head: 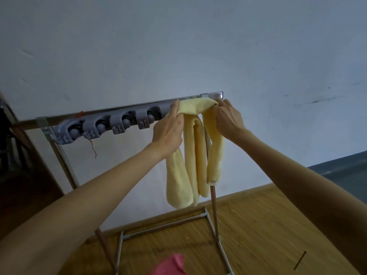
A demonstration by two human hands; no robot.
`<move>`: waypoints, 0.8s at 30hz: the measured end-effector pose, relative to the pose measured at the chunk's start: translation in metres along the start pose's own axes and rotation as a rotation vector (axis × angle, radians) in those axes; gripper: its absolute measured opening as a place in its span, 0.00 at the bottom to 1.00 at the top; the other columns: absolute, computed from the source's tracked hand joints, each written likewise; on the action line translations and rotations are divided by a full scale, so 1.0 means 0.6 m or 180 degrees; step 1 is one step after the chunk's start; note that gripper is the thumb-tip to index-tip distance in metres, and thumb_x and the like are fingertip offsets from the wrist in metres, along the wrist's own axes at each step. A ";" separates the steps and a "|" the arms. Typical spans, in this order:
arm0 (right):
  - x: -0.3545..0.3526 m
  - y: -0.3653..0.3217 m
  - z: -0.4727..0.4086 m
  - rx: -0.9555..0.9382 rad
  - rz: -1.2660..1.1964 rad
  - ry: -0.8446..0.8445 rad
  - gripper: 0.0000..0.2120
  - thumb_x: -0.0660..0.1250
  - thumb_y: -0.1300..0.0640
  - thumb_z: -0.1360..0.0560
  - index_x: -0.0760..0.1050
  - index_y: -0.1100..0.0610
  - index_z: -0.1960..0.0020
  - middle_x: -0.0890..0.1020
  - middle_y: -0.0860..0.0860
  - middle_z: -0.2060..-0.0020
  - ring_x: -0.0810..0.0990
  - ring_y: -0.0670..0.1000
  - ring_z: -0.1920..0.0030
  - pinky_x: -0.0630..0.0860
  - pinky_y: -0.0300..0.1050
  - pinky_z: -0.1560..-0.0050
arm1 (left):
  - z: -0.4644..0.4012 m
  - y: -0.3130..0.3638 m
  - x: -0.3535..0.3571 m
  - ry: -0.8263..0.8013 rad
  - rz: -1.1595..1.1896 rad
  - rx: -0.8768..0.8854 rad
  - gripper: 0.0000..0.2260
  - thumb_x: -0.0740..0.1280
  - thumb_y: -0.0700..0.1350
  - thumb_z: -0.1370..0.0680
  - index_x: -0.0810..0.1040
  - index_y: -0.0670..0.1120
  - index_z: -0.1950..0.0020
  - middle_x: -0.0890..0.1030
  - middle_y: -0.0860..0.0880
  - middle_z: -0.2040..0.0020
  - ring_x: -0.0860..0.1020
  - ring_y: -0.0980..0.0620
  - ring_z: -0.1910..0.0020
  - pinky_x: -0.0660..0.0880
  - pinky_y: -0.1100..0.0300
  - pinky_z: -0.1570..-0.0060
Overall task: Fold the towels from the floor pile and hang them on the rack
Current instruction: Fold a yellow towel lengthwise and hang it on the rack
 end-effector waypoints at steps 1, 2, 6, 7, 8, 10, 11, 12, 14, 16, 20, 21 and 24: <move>0.007 0.001 0.004 -0.0009 -0.0005 0.0042 0.12 0.62 0.71 0.27 0.75 0.63 0.45 0.73 0.54 0.37 0.71 0.56 0.43 0.68 0.44 0.62 | 0.007 0.003 0.009 0.0028 -0.0013 0.0017 0.17 0.63 0.29 0.29 0.70 0.40 0.42 0.47 0.46 0.22 0.71 0.47 0.64 0.65 0.56 0.73; 0.015 0.001 0.009 -0.0022 -0.0018 0.0079 0.13 0.62 0.71 0.27 0.75 0.62 0.45 0.73 0.54 0.36 0.71 0.55 0.43 0.68 0.44 0.63 | 0.015 0.006 0.018 0.0063 -0.0007 0.0040 0.20 0.63 0.30 0.28 0.68 0.40 0.37 0.47 0.47 0.21 0.71 0.48 0.64 0.63 0.58 0.74; 0.044 0.006 0.031 -0.0071 -0.0316 0.0074 0.13 0.59 0.72 0.28 0.75 0.63 0.47 0.73 0.54 0.35 0.73 0.58 0.43 0.74 0.48 0.62 | 0.047 0.022 0.056 0.0147 0.0243 0.0121 0.29 0.61 0.33 0.25 0.56 0.43 0.25 0.52 0.46 0.22 0.67 0.51 0.66 0.55 0.64 0.75; 0.051 0.006 0.035 -0.0117 -0.0360 0.0043 0.13 0.59 0.71 0.28 0.75 0.63 0.47 0.73 0.54 0.35 0.73 0.58 0.43 0.75 0.49 0.62 | 0.050 0.023 0.068 0.0141 0.0391 0.0135 0.30 0.61 0.33 0.25 0.55 0.43 0.24 0.52 0.46 0.22 0.69 0.50 0.66 0.58 0.65 0.74; 0.057 0.005 0.039 -0.0177 -0.0373 0.0014 0.12 0.58 0.71 0.27 0.76 0.62 0.48 0.73 0.54 0.35 0.73 0.58 0.42 0.76 0.50 0.61 | 0.052 0.023 0.078 0.0122 0.0574 0.0133 0.30 0.62 0.35 0.24 0.54 0.44 0.24 0.52 0.47 0.23 0.71 0.50 0.65 0.61 0.64 0.72; 0.068 0.002 0.044 -0.0277 -0.0382 -0.0019 0.13 0.58 0.70 0.26 0.76 0.62 0.46 0.74 0.54 0.35 0.74 0.57 0.42 0.77 0.51 0.60 | 0.053 0.017 0.095 0.0082 0.0812 0.0110 0.31 0.64 0.39 0.23 0.53 0.46 0.23 0.56 0.47 0.24 0.75 0.49 0.63 0.64 0.64 0.70; 0.070 0.001 0.045 -0.0295 -0.0403 -0.0018 0.13 0.58 0.69 0.26 0.76 0.61 0.46 0.73 0.54 0.35 0.74 0.57 0.41 0.78 0.52 0.59 | 0.052 0.012 0.102 0.0069 0.0809 0.0089 0.31 0.64 0.40 0.23 0.53 0.46 0.23 0.57 0.46 0.24 0.74 0.49 0.64 0.63 0.64 0.71; 0.071 0.000 0.046 -0.0305 -0.0426 -0.0004 0.14 0.58 0.69 0.26 0.76 0.61 0.45 0.73 0.54 0.35 0.74 0.57 0.41 0.78 0.52 0.58 | 0.050 0.006 0.108 0.0071 0.0746 0.0055 0.32 0.64 0.39 0.23 0.53 0.46 0.23 0.57 0.46 0.24 0.72 0.50 0.65 0.61 0.64 0.72; 0.073 -0.001 0.048 -0.0325 -0.0448 0.0030 0.14 0.58 0.69 0.26 0.76 0.61 0.45 0.73 0.54 0.34 0.74 0.57 0.41 0.78 0.52 0.56 | 0.046 -0.007 0.115 0.0166 0.0576 -0.0022 0.32 0.64 0.36 0.24 0.55 0.46 0.23 0.57 0.45 0.24 0.69 0.50 0.66 0.62 0.61 0.72; 0.079 -0.001 0.053 -0.0346 -0.0445 0.0028 0.13 0.58 0.69 0.26 0.76 0.61 0.45 0.73 0.53 0.35 0.74 0.57 0.42 0.78 0.52 0.56 | 0.045 -0.015 0.122 0.0243 0.0460 -0.0045 0.32 0.63 0.34 0.24 0.55 0.46 0.23 0.57 0.45 0.23 0.68 0.50 0.66 0.63 0.59 0.71; 0.095 -0.012 0.079 -0.0465 -0.0524 0.0048 0.10 0.59 0.67 0.25 0.76 0.62 0.47 0.74 0.55 0.36 0.75 0.58 0.44 0.77 0.50 0.60 | 0.055 -0.020 0.157 0.0283 0.0497 0.0015 0.32 0.63 0.42 0.22 0.50 0.48 0.22 0.62 0.45 0.26 0.76 0.47 0.58 0.68 0.59 0.67; 0.100 -0.016 0.088 -0.0458 -0.0583 0.0059 0.10 0.59 0.66 0.25 0.75 0.61 0.45 0.73 0.55 0.37 0.75 0.58 0.44 0.76 0.50 0.60 | 0.062 -0.020 0.166 0.0268 0.0621 -0.0004 0.30 0.61 0.46 0.20 0.49 0.49 0.22 0.65 0.45 0.28 0.77 0.47 0.56 0.69 0.59 0.66; 0.119 -0.023 0.119 -0.0352 -0.0802 0.0070 0.18 0.58 0.60 0.23 0.67 0.56 0.33 0.72 0.55 0.37 0.75 0.58 0.46 0.77 0.51 0.58 | 0.089 -0.018 0.202 0.0100 0.0941 -0.0067 0.26 0.54 0.44 0.20 0.52 0.50 0.22 0.65 0.43 0.29 0.78 0.41 0.50 0.76 0.51 0.61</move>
Point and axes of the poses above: each hand's wrist, its own z-axis away from the middle knuckle, its own x-axis out of the palm, y = z × x, the point moved 7 cm from there along -z, towards the middle knuckle
